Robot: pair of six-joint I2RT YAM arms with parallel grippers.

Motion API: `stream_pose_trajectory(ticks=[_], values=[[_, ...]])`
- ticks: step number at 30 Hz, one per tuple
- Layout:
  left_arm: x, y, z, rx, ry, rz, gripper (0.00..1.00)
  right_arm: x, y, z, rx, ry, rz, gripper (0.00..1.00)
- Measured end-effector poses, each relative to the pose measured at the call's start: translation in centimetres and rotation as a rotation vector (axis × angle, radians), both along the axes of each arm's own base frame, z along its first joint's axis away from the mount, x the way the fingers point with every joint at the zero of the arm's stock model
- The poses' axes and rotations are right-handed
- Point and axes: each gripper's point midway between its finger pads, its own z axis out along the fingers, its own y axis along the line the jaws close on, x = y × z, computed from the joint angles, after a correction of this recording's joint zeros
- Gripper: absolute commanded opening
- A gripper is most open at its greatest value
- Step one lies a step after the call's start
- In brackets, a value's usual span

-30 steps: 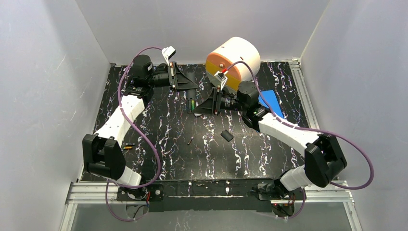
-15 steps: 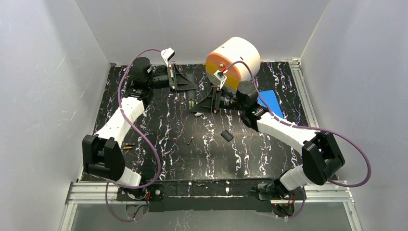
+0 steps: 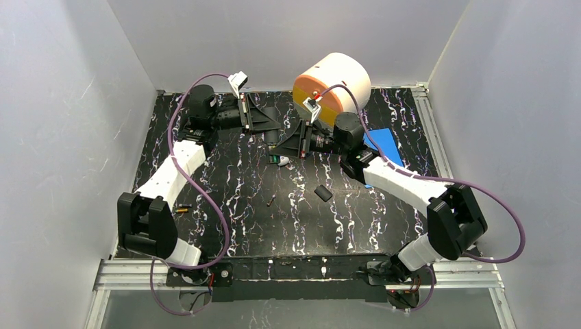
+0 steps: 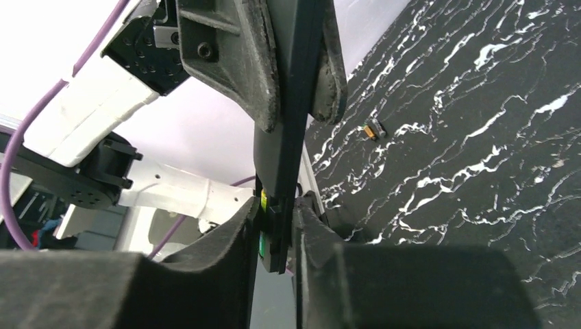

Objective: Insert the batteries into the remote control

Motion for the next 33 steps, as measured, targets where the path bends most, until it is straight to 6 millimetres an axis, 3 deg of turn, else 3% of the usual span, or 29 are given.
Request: stream_pose_trajectory(ticks=[7,14,21,25,27,30,33], values=[[0.1,0.0,-0.5,0.006,-0.002,0.008,0.0,0.0,0.0,-0.6,-0.031,0.025,0.0,0.23],[0.1,0.0,-0.6,0.007,0.006,0.009,0.0,-0.1,-0.1,-1.1,-0.051,0.014,0.007,0.73],[1.5,1.0,-2.4,0.065,0.04,0.098,0.0,1.1,-0.9,-1.1,-0.082,0.017,-0.078,0.79],[3.5,3.9,-6.1,0.205,0.091,0.261,0.0,2.7,-2.4,-0.9,-0.107,0.04,-0.192,0.76],[4.3,6.1,-8.2,0.303,0.125,0.362,0.0,3.7,-3.2,-1.7,-0.143,0.076,-0.264,0.73],[4.5,9.8,-10.7,0.463,0.172,0.51,0.0,5.3,-4.3,-4.9,-0.246,0.184,-0.392,0.7],[3.8,13.1,-11.8,0.599,0.193,0.627,0.0,5.7,-4.5,-9.0,-0.387,0.302,-0.488,0.68]])
